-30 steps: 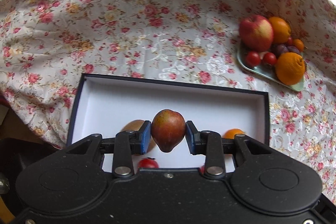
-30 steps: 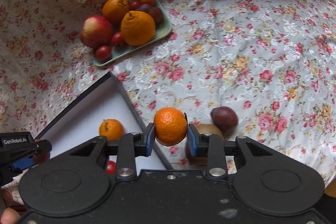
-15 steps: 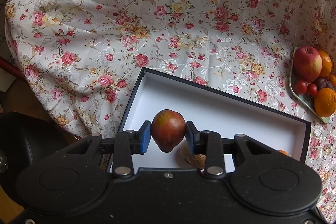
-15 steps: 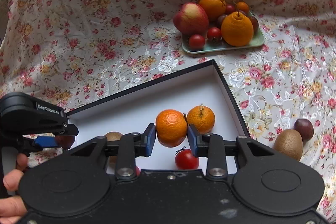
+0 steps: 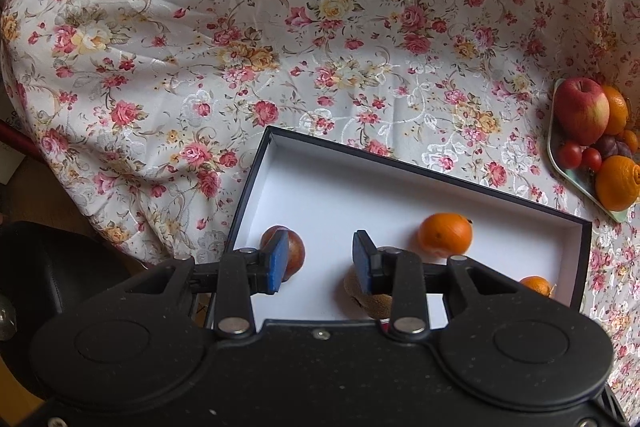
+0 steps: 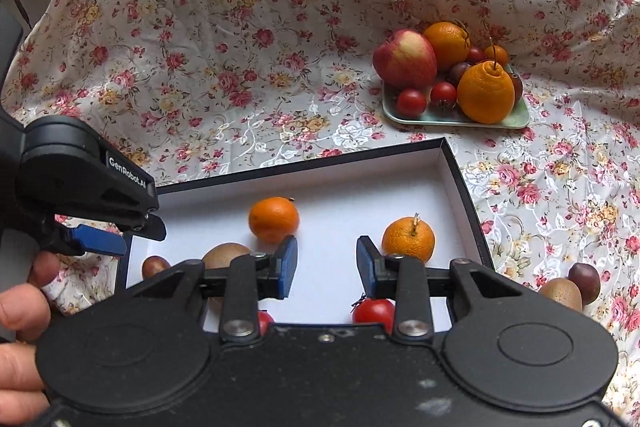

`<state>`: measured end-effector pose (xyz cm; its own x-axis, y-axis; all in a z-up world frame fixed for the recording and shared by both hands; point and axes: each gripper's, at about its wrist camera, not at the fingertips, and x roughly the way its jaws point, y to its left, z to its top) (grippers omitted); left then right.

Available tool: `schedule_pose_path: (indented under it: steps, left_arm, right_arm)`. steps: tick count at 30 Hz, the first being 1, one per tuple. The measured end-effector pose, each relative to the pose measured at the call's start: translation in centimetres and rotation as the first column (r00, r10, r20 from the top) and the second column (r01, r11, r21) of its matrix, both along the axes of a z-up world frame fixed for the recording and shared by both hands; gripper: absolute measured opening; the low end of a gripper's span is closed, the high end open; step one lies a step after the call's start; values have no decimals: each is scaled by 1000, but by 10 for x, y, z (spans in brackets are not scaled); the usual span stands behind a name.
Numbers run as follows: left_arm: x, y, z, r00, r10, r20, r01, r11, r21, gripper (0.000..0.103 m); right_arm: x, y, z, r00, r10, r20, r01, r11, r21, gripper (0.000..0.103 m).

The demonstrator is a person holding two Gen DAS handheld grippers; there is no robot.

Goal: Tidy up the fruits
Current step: 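Open both tools to drop the plum and tangerine into the box, then withdraw both tools from the box toward the kiwi and dark plum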

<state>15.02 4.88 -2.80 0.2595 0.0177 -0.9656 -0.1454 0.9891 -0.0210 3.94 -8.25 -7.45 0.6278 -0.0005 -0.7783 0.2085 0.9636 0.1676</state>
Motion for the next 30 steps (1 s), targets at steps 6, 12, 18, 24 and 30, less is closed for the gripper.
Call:
schedule_pose_path:
  steps: [6,12,18,24,30]
  left_arm:
    - [-2,-11,1,1000,-29,1,29,1000,11,44]
    - [-3,-25,1,998,-59,-5,59,998,18,44]
    - [-5,-39,2,996,-87,-9,87,996,18,44]
    - [-7,-54,5,994,-106,-10,106,994,8,44]
    - [-12,-75,8,990,-143,-7,143,990,-2,44]
  right_arm:
    - [-2,-7,-2,999,-28,-30,27,1000,-3,35]
    - [-2,-12,-6,997,-39,-72,38,999,-7,35]
    - [-5,-19,-6,995,-44,-94,44,999,0,35]
    - [-9,-33,-3,992,-74,-103,76,997,13,35]
    - [-13,-56,0,985,-121,-120,125,992,27,35]
